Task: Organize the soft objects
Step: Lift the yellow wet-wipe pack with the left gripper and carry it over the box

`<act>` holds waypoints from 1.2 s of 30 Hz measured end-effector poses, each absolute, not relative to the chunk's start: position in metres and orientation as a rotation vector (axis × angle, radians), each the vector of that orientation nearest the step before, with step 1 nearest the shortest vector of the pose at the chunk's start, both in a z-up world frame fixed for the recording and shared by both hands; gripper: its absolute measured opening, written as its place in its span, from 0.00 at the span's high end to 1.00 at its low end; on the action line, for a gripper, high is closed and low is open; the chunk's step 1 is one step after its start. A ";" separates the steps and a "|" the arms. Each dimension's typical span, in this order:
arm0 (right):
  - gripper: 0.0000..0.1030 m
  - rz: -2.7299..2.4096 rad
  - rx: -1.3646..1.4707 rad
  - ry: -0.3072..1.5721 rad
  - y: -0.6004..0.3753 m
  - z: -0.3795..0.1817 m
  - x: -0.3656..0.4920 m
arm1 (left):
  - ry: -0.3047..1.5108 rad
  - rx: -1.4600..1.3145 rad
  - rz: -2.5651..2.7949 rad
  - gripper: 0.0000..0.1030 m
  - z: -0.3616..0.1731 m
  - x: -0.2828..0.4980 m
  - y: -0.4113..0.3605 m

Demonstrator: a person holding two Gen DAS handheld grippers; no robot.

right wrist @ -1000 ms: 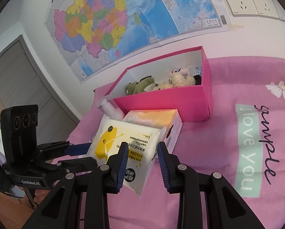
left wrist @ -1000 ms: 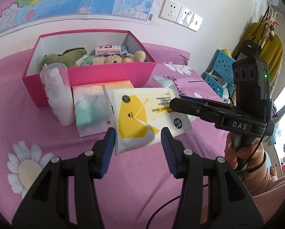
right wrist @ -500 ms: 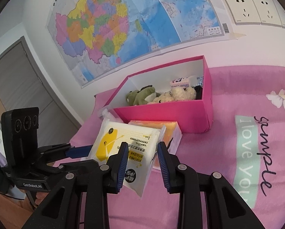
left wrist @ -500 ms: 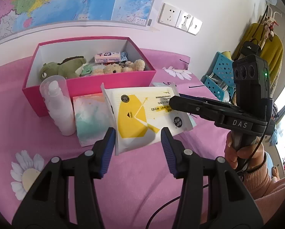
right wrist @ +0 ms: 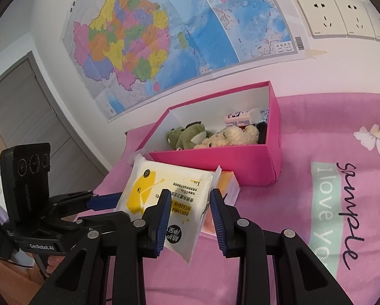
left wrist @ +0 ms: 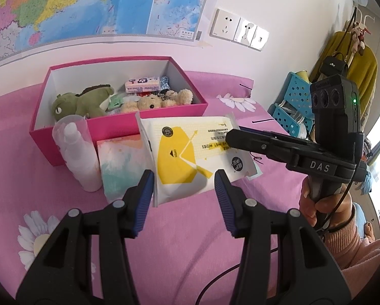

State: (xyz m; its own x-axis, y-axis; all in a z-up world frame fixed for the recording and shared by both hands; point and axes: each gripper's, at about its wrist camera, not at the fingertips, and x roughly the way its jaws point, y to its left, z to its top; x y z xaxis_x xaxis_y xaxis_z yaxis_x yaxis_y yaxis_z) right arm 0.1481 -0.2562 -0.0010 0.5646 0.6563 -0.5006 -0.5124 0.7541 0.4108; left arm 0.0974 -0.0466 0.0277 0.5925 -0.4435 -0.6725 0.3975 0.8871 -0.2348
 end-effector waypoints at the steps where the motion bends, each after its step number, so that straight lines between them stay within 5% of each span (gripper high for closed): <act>1: 0.69 0.694 0.230 0.680 -0.256 -0.001 0.148 | 0.799 -0.062 -0.490 0.50 0.028 0.098 -0.047; 36: 0.69 0.688 0.219 0.623 -0.250 0.021 0.170 | 0.743 -0.043 -0.448 0.50 0.043 0.120 -0.047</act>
